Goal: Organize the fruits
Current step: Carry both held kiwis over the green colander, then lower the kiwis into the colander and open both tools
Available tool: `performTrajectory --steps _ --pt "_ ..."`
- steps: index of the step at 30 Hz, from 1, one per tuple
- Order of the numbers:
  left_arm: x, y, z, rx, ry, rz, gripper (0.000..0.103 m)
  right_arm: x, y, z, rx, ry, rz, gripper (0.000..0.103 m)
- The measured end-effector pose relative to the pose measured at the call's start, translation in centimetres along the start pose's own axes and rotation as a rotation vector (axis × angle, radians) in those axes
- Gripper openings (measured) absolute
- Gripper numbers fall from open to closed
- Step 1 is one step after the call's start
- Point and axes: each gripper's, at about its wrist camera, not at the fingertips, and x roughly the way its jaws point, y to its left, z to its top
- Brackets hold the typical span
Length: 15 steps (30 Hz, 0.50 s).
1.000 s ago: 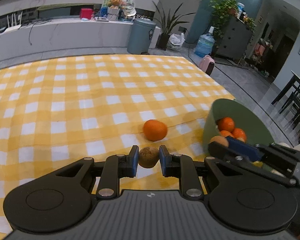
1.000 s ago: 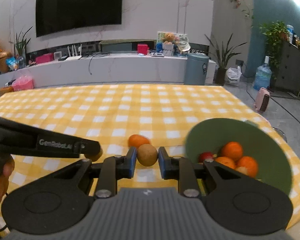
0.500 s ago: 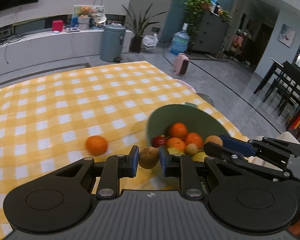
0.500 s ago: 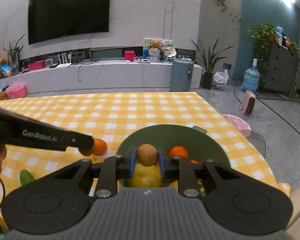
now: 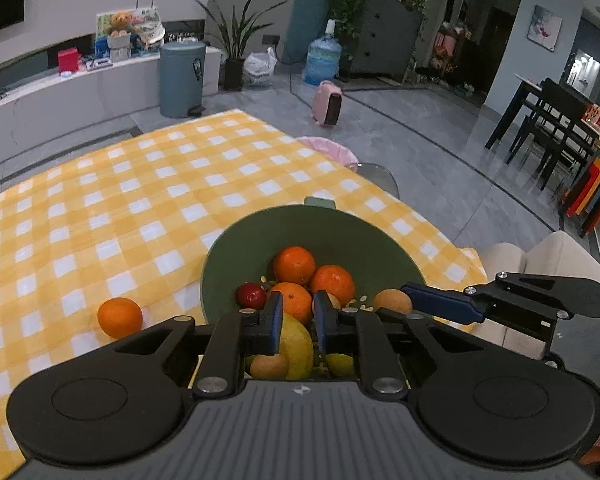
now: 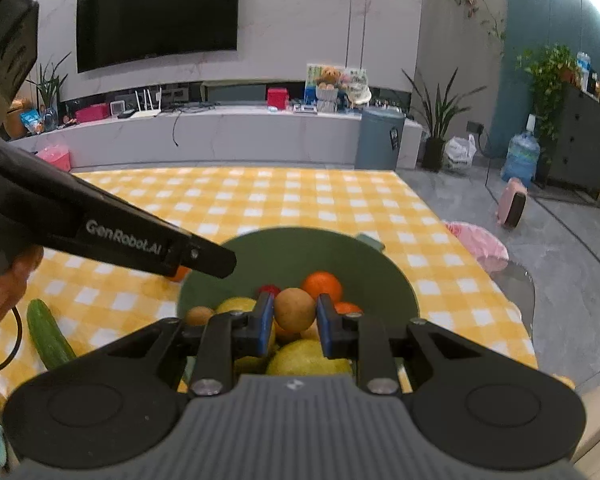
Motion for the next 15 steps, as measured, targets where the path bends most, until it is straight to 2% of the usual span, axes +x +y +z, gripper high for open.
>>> performTrajectory --steps 7,15 --pt "-0.2 2.0 0.1 -0.074 0.013 -0.003 0.017 1.2 -0.8 -0.6 0.024 0.051 0.027 0.019" --pt "-1.9 4.4 -0.2 -0.167 -0.001 0.010 0.018 1.9 -1.4 -0.6 0.051 0.067 0.063 0.020"
